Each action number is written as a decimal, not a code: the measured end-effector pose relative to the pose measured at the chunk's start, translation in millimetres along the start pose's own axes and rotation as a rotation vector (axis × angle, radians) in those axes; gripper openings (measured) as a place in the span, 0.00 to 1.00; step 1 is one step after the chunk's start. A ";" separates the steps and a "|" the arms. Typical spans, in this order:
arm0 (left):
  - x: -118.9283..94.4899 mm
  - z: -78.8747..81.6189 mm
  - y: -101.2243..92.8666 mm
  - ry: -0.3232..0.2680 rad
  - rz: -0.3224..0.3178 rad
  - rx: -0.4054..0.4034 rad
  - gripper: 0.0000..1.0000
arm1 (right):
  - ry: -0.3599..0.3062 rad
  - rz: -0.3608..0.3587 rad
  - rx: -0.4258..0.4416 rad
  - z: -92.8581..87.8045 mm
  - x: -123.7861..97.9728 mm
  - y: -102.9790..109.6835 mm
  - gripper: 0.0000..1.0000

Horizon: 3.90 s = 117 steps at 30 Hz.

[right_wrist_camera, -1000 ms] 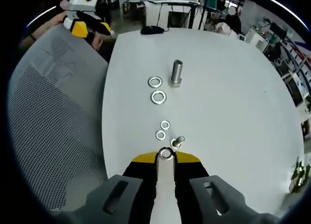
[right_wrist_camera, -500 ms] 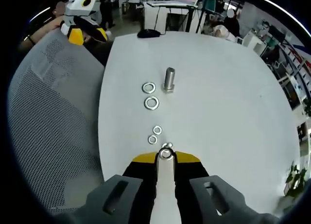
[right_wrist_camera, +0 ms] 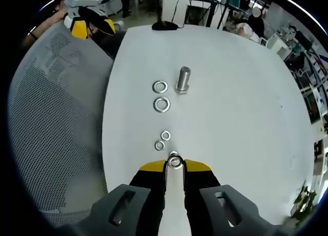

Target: Place the washer onto the threaded stud by aligning its center hole with the stud, sliding it down to the base, and recovering from edge contact or off-axis alignment until the washer reaches the visible bottom stop.

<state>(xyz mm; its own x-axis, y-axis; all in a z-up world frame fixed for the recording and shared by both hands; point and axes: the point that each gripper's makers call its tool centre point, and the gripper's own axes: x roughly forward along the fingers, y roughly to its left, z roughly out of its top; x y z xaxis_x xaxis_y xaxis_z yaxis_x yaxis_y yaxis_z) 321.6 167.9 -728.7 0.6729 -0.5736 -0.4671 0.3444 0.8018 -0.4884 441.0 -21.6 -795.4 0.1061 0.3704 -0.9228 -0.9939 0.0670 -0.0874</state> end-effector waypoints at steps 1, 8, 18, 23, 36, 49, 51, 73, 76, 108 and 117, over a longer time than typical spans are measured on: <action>0.0 0.1 0.1 0.000 0.000 0.000 0.39 | 0.003 0.001 0.000 0.7 0.9 -1.2 0.13; -0.3 0.7 0.2 -0.005 0.001 0.000 0.39 | 0.044 0.011 -0.019 -1.0 8.6 -1.9 0.13; -0.3 1.1 1.4 -0.009 0.002 -0.006 0.39 | 0.073 0.027 -0.035 -2.4 15.1 -0.8 0.13; -0.5 1.4 1.1 -0.010 0.002 -0.007 0.39 | 0.093 0.035 -0.042 -5.4 21.7 -1.3 0.13; -0.5 1.7 1.3 -0.012 0.002 -0.009 0.39 | 0.137 0.064 -0.043 -13.9 40.7 1.4 0.14; -0.3 0.6 1.6 -0.007 0.001 -0.012 0.39 | 0.180 0.084 -0.047 -23.4 57.2 2.8 0.14; -0.3 0.3 1.7 -0.005 0.001 -0.011 0.39 | 0.187 0.087 -0.050 -25.0 59.0 3.2 0.14; 0.3 -0.7 2.1 0.003 0.003 -0.010 0.39 | 0.067 0.043 0.000 -9.7 39.4 1.0 0.31; 0.2 -0.9 1.9 0.004 0.003 -0.008 0.39 | -0.005 0.018 0.055 -1.5 27.0 -1.2 0.32; -0.5 1.4 0.8 -0.012 0.000 -0.004 0.39 | -0.462 -0.141 0.399 20.5 -57.3 19.6 0.33; -0.5 1.3 -0.1 -0.012 -0.003 -0.002 0.39 | -0.541 -0.178 0.400 27.1 -66.7 16.8 0.33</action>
<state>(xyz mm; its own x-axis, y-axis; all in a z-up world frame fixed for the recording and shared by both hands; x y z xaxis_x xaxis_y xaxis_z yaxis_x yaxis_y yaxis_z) 322.1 168.3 -727.4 0.6798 -0.5739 -0.4566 0.3454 0.7998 -0.4910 418.0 -20.0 -725.2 0.3699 0.7244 -0.5817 -0.8837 0.4677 0.0206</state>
